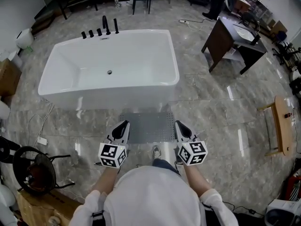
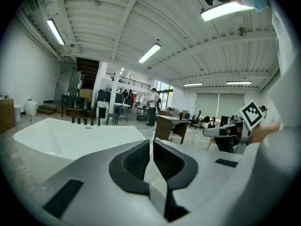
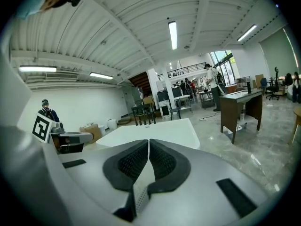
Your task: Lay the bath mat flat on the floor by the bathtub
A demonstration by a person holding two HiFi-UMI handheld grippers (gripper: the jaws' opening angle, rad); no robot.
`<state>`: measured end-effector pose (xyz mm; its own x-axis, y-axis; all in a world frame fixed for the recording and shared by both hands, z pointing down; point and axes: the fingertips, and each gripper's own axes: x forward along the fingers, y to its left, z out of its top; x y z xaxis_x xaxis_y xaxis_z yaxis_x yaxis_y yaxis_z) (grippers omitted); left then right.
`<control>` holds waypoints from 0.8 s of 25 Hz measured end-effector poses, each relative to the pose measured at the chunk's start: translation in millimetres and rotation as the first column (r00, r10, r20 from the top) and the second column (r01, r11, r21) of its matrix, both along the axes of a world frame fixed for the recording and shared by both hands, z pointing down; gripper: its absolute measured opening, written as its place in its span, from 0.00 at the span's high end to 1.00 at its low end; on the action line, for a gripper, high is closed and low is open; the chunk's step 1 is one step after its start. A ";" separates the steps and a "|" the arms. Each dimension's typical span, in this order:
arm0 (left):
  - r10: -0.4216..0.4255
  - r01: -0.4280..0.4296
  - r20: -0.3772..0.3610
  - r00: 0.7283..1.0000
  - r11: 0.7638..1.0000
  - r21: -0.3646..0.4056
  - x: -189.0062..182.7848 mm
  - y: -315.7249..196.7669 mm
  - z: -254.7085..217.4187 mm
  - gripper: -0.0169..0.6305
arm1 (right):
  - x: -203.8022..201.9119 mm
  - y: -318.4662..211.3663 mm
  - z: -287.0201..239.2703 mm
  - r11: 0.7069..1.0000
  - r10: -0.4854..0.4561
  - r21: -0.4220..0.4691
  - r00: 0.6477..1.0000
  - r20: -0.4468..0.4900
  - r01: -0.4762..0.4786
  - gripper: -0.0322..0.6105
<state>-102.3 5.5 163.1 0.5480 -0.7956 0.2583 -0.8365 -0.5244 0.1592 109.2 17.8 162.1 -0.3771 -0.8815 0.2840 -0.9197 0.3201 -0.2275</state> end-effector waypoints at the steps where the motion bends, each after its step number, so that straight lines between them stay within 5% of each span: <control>1: -0.004 0.004 -0.010 1.000 1.000 0.001 -0.8 2.0 -3.3 0.90 | -1.1 2.2 -6.1 1.000 -0.001 0.012 1.000 0.016 0.000 0.90; 20: -0.018 0.022 -0.065 0.998 0.998 0.056 -7.9 15.4 -48.8 0.90 | -22.1 11.3 -61.0 0.986 -0.084 0.141 0.996 -0.039 0.089 0.90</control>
<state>-110.1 20.9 114.3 0.5458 -0.8190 0.1774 -0.8359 -0.5174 0.1832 87.1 29.0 101.1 -0.4464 -0.8782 0.1717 -0.8932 0.4258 -0.1442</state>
